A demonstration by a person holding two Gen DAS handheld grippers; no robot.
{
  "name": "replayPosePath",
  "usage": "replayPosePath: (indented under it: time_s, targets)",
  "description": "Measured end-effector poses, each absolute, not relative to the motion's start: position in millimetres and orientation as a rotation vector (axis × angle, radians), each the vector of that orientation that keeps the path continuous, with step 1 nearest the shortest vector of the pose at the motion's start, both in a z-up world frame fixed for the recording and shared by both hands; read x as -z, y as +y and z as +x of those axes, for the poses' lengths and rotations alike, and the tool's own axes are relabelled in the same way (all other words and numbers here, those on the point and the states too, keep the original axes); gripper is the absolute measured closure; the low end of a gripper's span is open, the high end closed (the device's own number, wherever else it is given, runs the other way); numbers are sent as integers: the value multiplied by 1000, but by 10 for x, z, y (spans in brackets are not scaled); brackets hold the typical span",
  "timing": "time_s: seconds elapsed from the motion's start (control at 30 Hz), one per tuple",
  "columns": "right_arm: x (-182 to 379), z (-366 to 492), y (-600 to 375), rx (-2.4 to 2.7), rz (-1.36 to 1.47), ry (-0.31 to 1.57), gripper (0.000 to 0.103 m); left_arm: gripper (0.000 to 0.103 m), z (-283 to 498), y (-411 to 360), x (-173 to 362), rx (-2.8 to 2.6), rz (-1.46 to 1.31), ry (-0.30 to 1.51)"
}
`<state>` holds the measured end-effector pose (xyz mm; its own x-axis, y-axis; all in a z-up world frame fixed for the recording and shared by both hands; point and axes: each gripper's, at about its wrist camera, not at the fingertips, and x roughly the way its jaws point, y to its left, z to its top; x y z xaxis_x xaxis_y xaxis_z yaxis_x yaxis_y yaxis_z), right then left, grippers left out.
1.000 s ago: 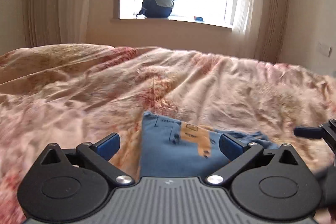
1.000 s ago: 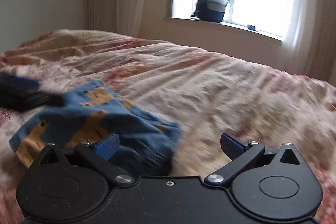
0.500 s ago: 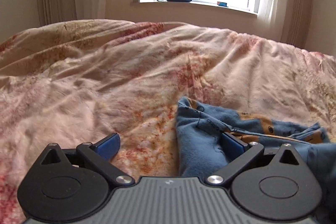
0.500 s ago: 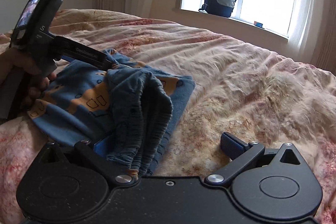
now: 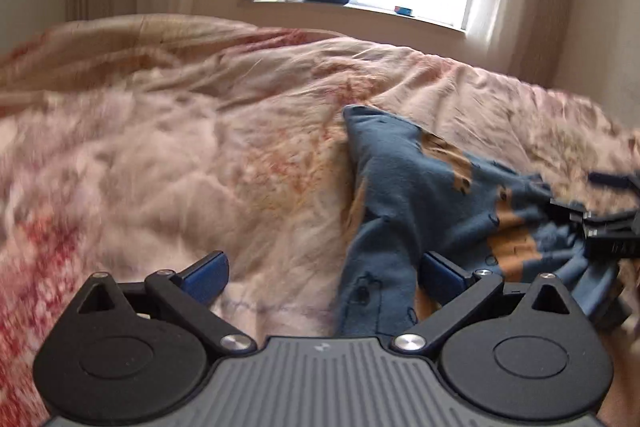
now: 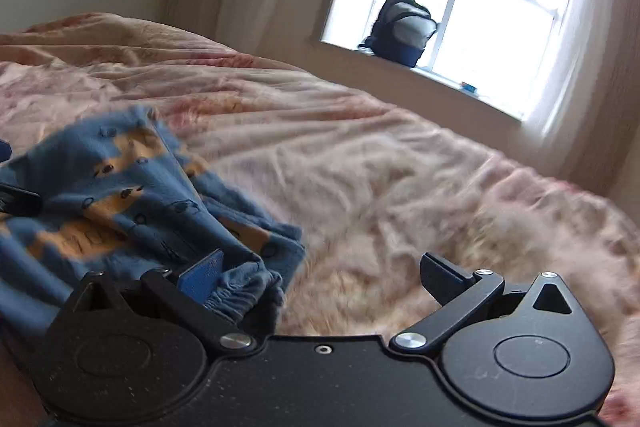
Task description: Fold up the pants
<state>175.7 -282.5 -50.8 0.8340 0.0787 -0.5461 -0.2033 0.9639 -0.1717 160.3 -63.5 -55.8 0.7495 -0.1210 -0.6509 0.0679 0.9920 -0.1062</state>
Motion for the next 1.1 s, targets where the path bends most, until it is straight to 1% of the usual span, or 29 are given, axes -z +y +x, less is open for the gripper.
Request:
replayPosePath:
  time_s: [0.1, 0.17, 0.3, 0.37, 0.47, 0.5, 0.6, 0.7, 0.8, 0.9, 0.97, 1.03, 1.1]
  targets:
    - [448, 1743, -2832, -150, -215, 555, 1, 0, 1626, -643, 413, 96, -69, 719]
    - [310, 1681, -2836, -137, -186, 531, 1, 0, 1666, -645, 282, 99, -81, 660]
    - [81, 1473, -2752, -162, -114, 553, 1, 0, 1997, -748, 137, 128, -81, 626]
    - [103, 1375, -2601, -198, -165, 617, 1, 0, 2248, -875, 218, 119, -19, 647]
    - [274, 1243, -2464, -184, -284, 710, 1, 0, 2571, -1006, 478, 31, 97, 748]
    - [334, 1198, -2484, -188, -286, 721, 1, 0, 2623, -983, 531, 38, 78, 759]
    - [399, 1122, -2648, -206, -184, 712, 1, 0, 2645, -897, 573, 45, 33, 746]
    - [316, 1110, -2725, -236, -130, 674, 1, 0, 2583, -880, 510, 39, 35, 736]
    - [113, 1147, -2723, -239, -178, 552, 1, 0, 2405, -826, 327, 43, -29, 690]
    - [22, 1369, -2723, -207, -173, 511, 1, 0, 2146, -791, 208, 117, -89, 657]
    - [109, 1532, -2716, -182, -190, 507, 1, 0, 2036, -820, 242, 133, -66, 661]
    - [290, 1705, -2728, -147, -224, 557, 1, 0, 2020, -863, 393, 120, 10, 693]
    - [449, 1792, -2819, -148, -199, 589, 1, 0, 2035, -817, 525, 129, 7, 709]
